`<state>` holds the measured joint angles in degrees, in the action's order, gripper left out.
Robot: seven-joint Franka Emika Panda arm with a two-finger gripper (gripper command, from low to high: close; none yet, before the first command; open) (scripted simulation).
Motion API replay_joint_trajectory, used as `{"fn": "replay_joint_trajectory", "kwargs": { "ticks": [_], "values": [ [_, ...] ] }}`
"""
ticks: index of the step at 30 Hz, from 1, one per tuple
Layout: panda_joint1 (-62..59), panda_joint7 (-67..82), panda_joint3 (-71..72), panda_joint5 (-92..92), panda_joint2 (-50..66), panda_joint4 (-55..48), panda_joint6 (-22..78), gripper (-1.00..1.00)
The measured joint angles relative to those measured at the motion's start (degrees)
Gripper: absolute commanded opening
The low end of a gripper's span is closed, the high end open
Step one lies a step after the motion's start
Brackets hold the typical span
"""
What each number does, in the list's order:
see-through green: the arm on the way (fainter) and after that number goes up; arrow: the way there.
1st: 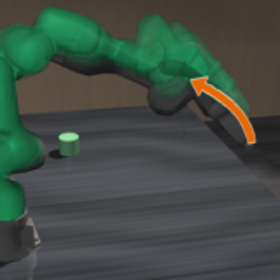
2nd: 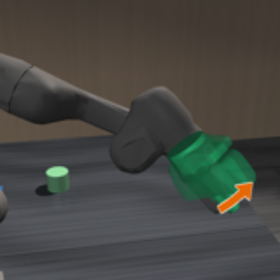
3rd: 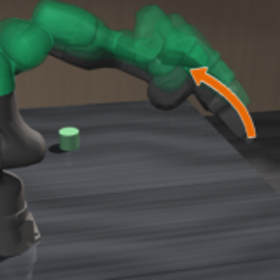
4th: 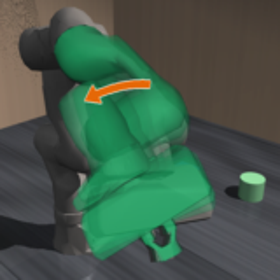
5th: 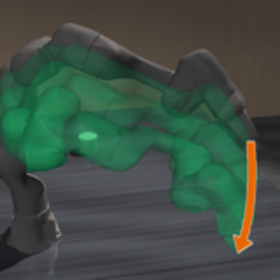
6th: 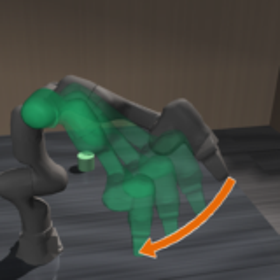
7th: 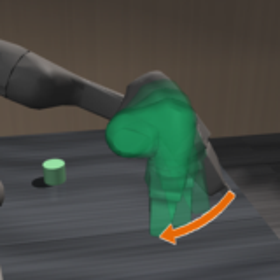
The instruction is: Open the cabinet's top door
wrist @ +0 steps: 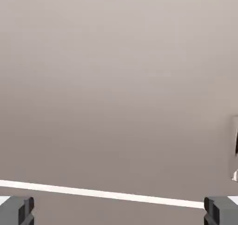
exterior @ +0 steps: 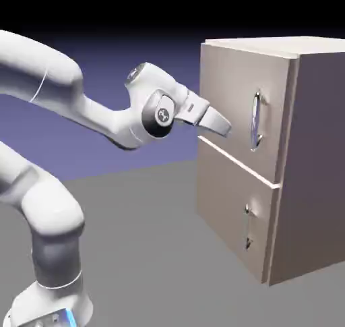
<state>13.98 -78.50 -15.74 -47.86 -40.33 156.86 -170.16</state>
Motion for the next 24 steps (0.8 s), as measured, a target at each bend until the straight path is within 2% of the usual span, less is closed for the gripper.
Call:
{"fn": "replay_joint_trajectory", "kwargs": {
  "ticks": [24],
  "values": [
    [16.6,-45.0,-19.7,-59.8,-9.6,-5.2,4.8,1.00]
  ]
}}
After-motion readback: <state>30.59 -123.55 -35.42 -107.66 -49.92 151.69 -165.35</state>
